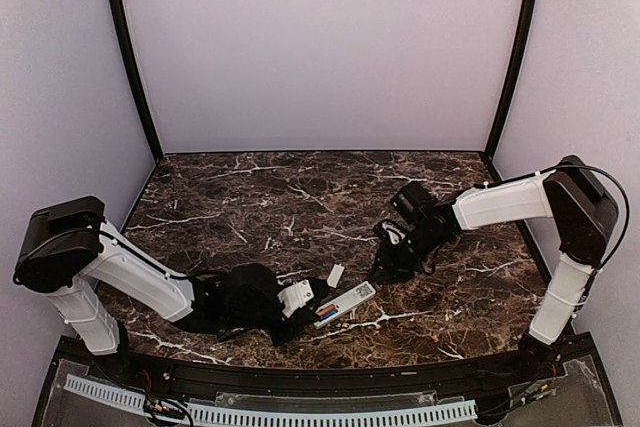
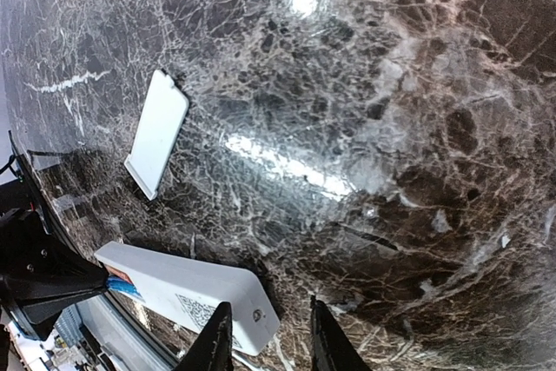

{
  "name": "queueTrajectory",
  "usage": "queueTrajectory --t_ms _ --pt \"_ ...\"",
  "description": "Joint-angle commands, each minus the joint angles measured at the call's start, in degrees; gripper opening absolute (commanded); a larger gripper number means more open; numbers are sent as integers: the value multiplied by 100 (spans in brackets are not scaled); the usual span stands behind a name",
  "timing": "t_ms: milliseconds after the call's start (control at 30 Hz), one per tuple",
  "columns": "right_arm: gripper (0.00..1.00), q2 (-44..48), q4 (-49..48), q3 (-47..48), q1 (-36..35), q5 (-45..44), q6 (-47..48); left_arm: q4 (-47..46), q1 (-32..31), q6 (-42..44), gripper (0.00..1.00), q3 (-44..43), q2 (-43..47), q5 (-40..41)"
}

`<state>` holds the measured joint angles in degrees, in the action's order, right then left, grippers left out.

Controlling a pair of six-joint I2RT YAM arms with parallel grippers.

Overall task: Load the batteries into the remote control
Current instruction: Load the battery into the battery compartment.

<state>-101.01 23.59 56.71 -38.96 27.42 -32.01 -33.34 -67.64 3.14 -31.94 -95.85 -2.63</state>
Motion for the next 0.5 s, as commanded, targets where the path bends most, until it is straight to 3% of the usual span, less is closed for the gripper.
queueTrajectory --t_ms 0,467 --pt "28 66 -195 -76 -1 120 -72 114 23 48 0 -143 -148 -141" --pt "27 142 -119 23 -121 -1 -149 444 31 -66 0 -275 -407 -182"
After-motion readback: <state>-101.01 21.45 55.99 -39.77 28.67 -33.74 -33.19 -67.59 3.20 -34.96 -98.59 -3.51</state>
